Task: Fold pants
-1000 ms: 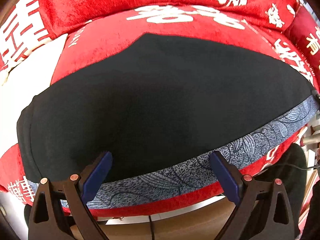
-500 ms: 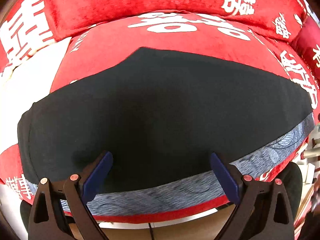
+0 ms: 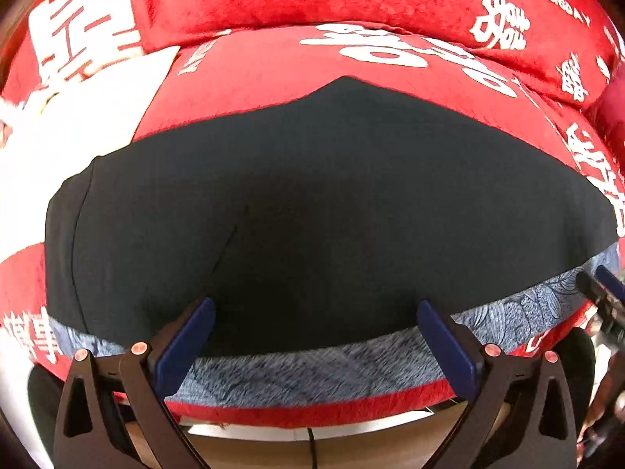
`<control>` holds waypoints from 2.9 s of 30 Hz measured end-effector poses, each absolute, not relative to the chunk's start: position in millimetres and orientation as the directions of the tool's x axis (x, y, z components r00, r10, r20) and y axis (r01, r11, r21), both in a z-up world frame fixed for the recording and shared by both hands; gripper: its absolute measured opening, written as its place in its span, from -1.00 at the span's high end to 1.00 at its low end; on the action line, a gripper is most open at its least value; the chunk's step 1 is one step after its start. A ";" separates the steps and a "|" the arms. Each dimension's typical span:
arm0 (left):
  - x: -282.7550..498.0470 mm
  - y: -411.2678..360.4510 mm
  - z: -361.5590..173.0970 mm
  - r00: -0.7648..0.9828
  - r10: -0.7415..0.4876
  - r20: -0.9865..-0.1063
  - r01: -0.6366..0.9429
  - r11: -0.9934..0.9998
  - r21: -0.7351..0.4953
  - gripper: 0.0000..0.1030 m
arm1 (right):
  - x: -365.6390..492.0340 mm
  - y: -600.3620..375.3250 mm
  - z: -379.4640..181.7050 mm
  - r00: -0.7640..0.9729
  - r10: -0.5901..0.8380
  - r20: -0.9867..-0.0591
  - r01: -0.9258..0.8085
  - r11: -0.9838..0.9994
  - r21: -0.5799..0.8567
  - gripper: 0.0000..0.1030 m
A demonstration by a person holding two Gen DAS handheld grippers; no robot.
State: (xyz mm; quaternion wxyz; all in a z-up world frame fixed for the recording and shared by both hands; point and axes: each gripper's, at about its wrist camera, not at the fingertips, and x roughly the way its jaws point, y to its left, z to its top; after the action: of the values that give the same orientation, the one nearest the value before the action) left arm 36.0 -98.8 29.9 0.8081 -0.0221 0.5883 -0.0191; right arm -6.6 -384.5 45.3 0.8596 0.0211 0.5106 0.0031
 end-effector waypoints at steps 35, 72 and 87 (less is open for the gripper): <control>80.8 78.5 33.0 0.335 0.061 -0.940 -0.411 0.907 -0.088 -1.00 | 74.9 -271.1 63.8 0.552 0.159 -0.819 -0.070 0.987 0.144 -0.99; 203.8 -63.0 16.4 0.189 0.155 -0.970 -0.148 0.981 0.128 -1.00 | 35.5 -268.7 39.0 0.512 0.071 -0.856 0.031 0.994 0.101 -1.00; 154.8 94.1 7.6 0.211 0.026 -0.977 -0.383 0.922 -0.058 -1.00 | 58.2 -258.8 53.5 0.542 0.103 -0.834 -0.072 0.995 0.076 -1.00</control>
State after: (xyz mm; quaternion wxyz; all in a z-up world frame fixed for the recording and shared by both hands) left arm 154.8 94.1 7.6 0.7644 -0.1456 0.6137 0.1339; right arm 58.2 -258.8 53.5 0.8780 0.0161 0.4759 0.0497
